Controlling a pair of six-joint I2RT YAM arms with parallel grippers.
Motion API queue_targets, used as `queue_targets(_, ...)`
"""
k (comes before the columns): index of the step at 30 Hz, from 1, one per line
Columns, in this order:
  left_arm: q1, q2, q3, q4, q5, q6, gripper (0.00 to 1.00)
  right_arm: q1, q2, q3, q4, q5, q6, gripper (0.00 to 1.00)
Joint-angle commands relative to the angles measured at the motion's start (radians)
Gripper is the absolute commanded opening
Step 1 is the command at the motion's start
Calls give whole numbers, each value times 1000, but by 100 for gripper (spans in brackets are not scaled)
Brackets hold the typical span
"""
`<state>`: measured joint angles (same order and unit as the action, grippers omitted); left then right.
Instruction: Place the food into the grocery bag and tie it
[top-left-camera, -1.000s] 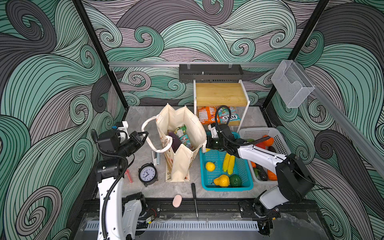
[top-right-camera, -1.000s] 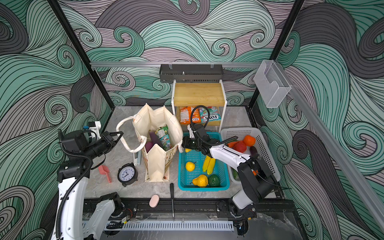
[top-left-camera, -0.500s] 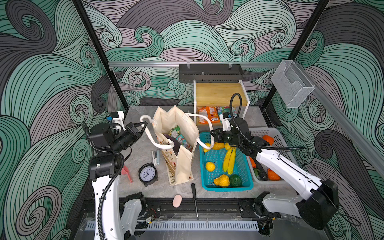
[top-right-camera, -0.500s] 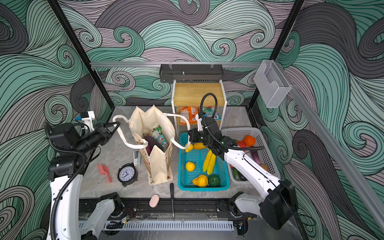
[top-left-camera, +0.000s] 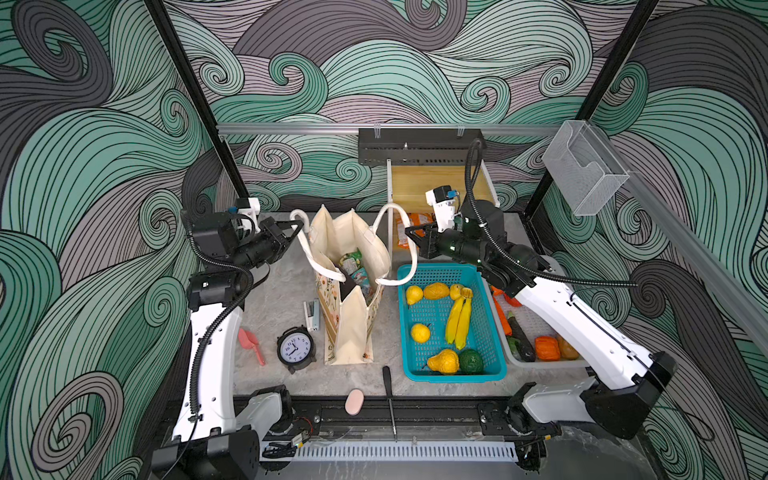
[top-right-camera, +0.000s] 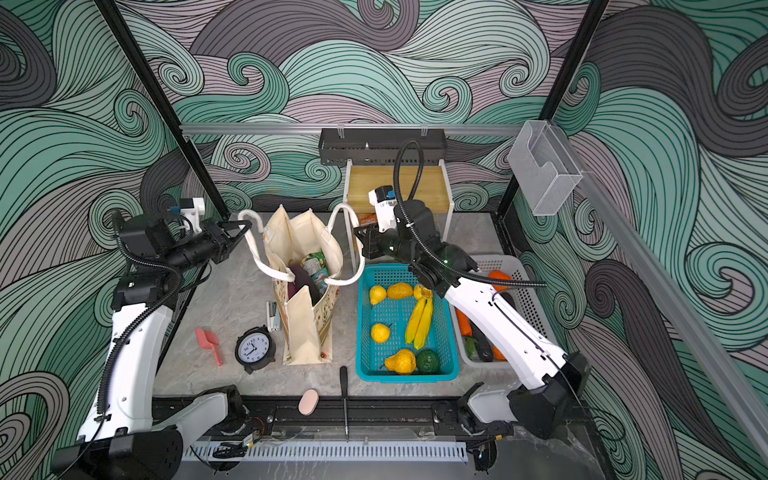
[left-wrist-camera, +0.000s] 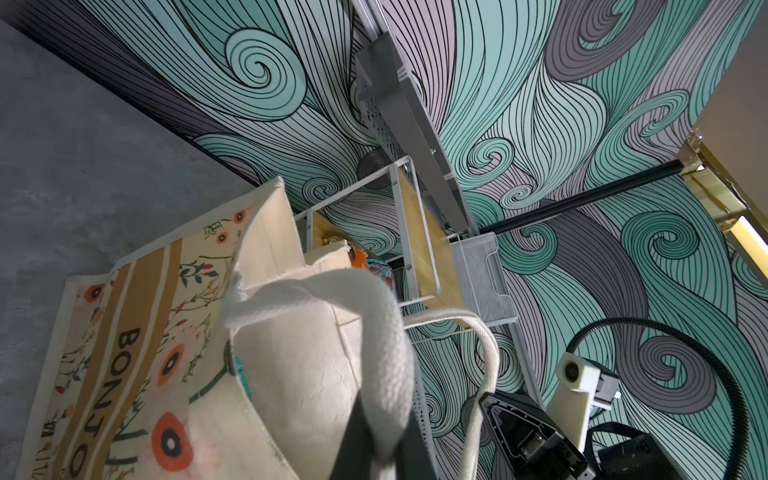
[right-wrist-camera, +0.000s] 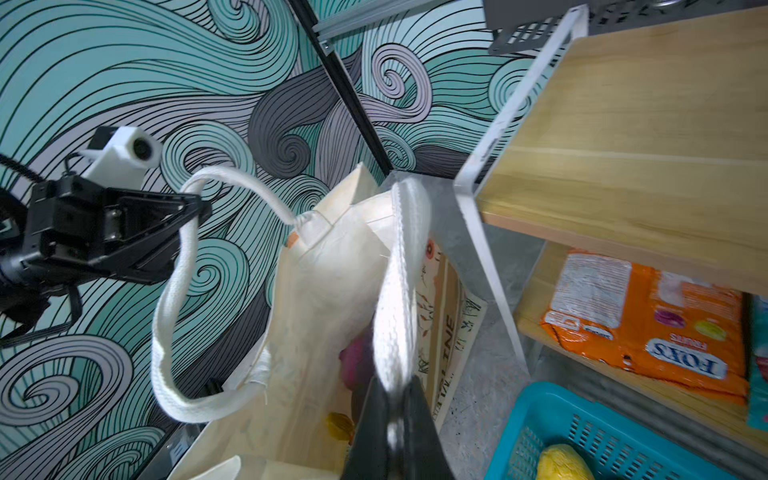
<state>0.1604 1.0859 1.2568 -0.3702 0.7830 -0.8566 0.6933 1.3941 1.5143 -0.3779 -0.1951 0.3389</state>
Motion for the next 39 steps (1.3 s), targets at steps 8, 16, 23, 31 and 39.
queue_targets(8,-131,60,112,63,14,6,6,100,149,105,85,-138,-12,0)
queue_targets(16,-220,130,201,-26,-4,87,6,124,267,129,162,-259,29,0)
queue_targets(23,-273,186,310,-111,-59,148,7,129,288,93,242,-284,46,0)
queue_targets(31,-327,271,396,-252,-140,244,24,126,304,11,459,-425,145,0)
queue_targets(39,-351,295,547,-472,-339,400,37,126,296,-58,538,-393,186,0)
